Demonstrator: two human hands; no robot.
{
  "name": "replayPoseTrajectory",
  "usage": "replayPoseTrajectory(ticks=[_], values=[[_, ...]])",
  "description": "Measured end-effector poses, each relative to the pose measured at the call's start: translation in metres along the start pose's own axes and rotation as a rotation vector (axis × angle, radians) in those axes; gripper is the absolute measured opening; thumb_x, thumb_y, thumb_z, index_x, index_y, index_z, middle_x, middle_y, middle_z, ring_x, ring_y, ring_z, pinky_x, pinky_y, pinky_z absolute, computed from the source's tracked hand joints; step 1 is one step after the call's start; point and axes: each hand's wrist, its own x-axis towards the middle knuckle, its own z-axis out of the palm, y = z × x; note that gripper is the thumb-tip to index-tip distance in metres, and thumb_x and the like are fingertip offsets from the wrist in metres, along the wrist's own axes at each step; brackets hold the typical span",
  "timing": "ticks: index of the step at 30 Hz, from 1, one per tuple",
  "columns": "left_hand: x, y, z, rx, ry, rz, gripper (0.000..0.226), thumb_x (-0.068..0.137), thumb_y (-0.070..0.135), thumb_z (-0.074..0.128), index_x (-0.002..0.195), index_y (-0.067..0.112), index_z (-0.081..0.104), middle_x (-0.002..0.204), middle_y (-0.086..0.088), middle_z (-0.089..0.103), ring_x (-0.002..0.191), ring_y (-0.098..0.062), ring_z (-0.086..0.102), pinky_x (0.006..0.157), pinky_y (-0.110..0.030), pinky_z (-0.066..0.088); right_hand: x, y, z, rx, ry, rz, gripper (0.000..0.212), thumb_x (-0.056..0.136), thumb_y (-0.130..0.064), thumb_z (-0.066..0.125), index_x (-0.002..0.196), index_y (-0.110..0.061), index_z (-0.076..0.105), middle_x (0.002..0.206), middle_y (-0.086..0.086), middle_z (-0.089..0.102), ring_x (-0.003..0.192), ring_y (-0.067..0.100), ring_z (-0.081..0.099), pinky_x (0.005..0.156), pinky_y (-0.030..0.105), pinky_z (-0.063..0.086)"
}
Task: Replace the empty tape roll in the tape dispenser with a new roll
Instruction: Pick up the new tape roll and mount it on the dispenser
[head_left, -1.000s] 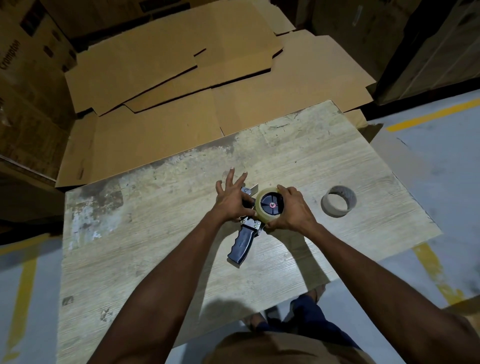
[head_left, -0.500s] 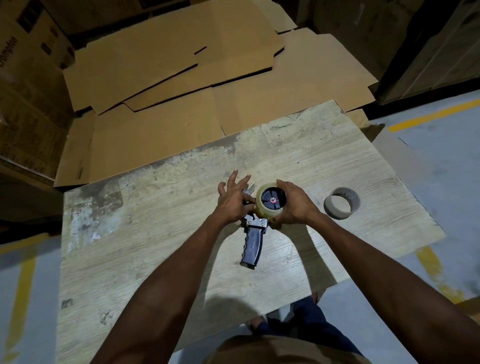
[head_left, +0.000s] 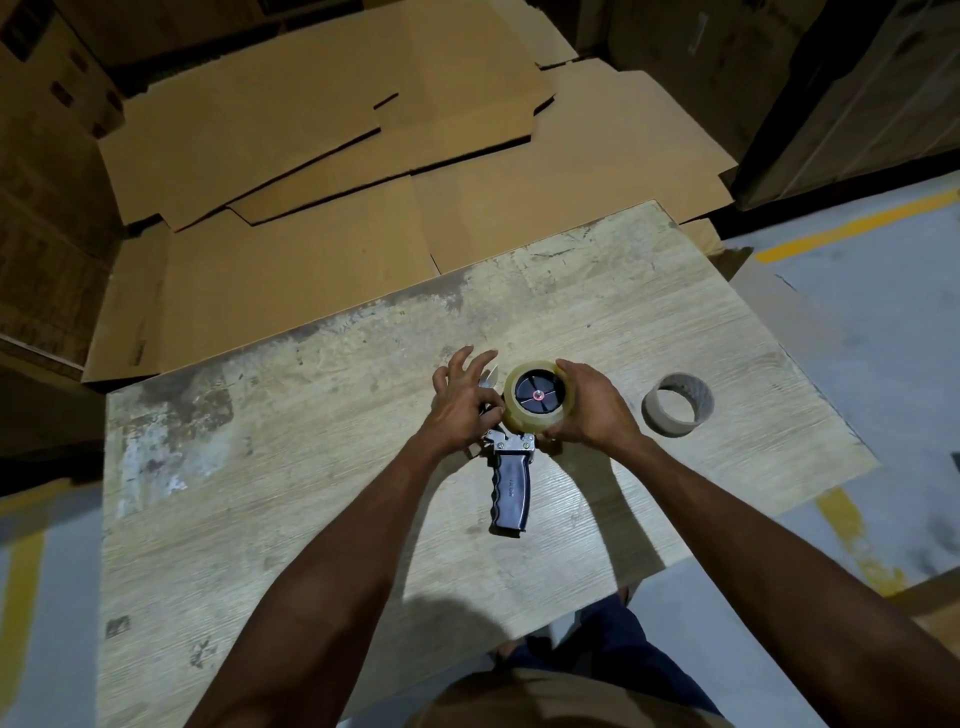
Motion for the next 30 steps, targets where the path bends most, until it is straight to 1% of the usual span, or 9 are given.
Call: replayPoseTrajectory(ticks=[6, 9, 11, 15, 18, 20, 23, 27, 30], values=[[0.002, -0.006, 0.006, 0.011, 0.006, 0.031, 0.016, 0.082, 0.044, 0.080, 0.088, 0.029, 0.084, 0.160, 0.000, 0.039, 0.153, -0.029, 0.012, 0.112, -0.044, 0.008, -0.035, -0.002, 0.022, 0.101, 0.202, 0.145, 0.075, 0.071, -0.027, 0.094, 0.136, -0.012, 0.061, 0.128, 0.011, 0.066, 0.116, 0.029, 0.062, 0.091, 0.036, 0.049], [0.002, -0.008, 0.006, 0.000, 0.013, 0.045, 0.013, 0.084, 0.037, 0.079, 0.086, 0.026, 0.084, 0.158, -0.001, 0.042, 0.152, -0.029, 0.014, 0.112, -0.049, 0.012, -0.059, -0.008, 0.045, 0.256, 0.301, 0.248, 0.041, 0.089, -0.021, 0.080, 0.125, -0.008, 0.066, 0.107, 0.011, 0.073, 0.094, 0.026, 0.069, 0.075, 0.029, 0.047], [0.002, -0.009, 0.008, -0.006, 0.030, 0.055, 0.011, 0.086, 0.032, 0.077, 0.085, 0.024, 0.084, 0.157, -0.003, 0.044, 0.151, -0.031, 0.017, 0.110, -0.051, 0.016, -0.077, -0.019, 0.053, 0.396, 0.311, 0.332, 0.023, 0.098, -0.030, 0.069, 0.110, -0.010, 0.070, 0.090, 0.006, 0.074, 0.080, 0.021, 0.068, 0.068, 0.028, 0.043], [-0.001, -0.012, 0.012, -0.020, 0.063, 0.065, 0.011, 0.087, 0.027, 0.075, 0.086, 0.020, 0.083, 0.157, -0.006, 0.044, 0.150, -0.035, 0.020, 0.109, -0.051, 0.016, -0.092, -0.033, 0.067, 0.655, 0.112, 0.555, 0.056, 0.102, -0.061, 0.047, 0.082, -0.012, 0.068, 0.081, 0.002, 0.070, 0.077, 0.023, 0.065, 0.071, 0.038, 0.050], [-0.001, -0.013, 0.015, -0.020, 0.083, 0.066, 0.010, 0.088, 0.026, 0.075, 0.086, 0.021, 0.083, 0.157, -0.006, 0.043, 0.150, -0.036, 0.020, 0.109, -0.052, 0.017, -0.085, -0.031, 0.085, 0.860, -0.076, 0.688, 0.074, 0.095, -0.078, 0.040, 0.093, -0.014, 0.078, 0.093, 0.008, 0.079, 0.088, 0.027, 0.075, 0.087, 0.044, 0.061], [-0.002, -0.013, 0.016, -0.015, 0.086, 0.061, 0.010, 0.088, 0.027, 0.074, 0.086, 0.022, 0.083, 0.158, -0.006, 0.042, 0.150, -0.035, 0.019, 0.109, -0.050, 0.016, -0.081, -0.031, 0.097, 1.210, -0.145, 0.738, 0.070, 0.091, -0.076, 0.053, 0.105, -0.013, 0.079, 0.103, 0.013, 0.080, 0.094, 0.031, 0.076, 0.092, 0.048, 0.060], [-0.002, -0.014, 0.016, -0.005, 0.090, 0.060, 0.011, 0.089, 0.027, 0.073, 0.087, 0.021, 0.082, 0.159, -0.006, 0.041, 0.150, -0.034, 0.018, 0.109, -0.048, 0.015, -0.080, -0.040, 0.099, 1.474, -0.173, 0.714, 0.080, 0.084, -0.071, 0.069, 0.117, 0.001, 0.073, 0.097, 0.021, 0.071, 0.076, 0.034, 0.066, 0.074, 0.045, 0.055], [-0.004, -0.012, 0.018, -0.008, 0.105, 0.061, 0.013, 0.089, 0.028, 0.072, 0.083, 0.021, 0.081, 0.160, -0.005, 0.039, 0.151, -0.034, 0.017, 0.109, -0.048, 0.015, -0.074, -0.045, 0.095, 1.433, -0.231, 0.699, 0.075, 0.084, -0.073, 0.067, 0.106, -0.002, 0.065, 0.076, 0.017, 0.056, 0.060, 0.028, 0.055, 0.059, 0.039, 0.048], [-0.005, -0.010, 0.017, 0.002, 0.100, 0.059, 0.012, 0.088, 0.031, 0.072, 0.084, 0.023, 0.081, 0.161, -0.004, 0.037, 0.151, -0.035, 0.016, 0.109, -0.051, 0.017, -0.070, -0.047, 0.093, 1.439, -0.257, 0.739, 0.073, 0.081, -0.073, 0.069, 0.107, -0.005, 0.062, 0.070, 0.013, 0.049, 0.056, 0.026, 0.050, 0.054, 0.036, 0.045]])
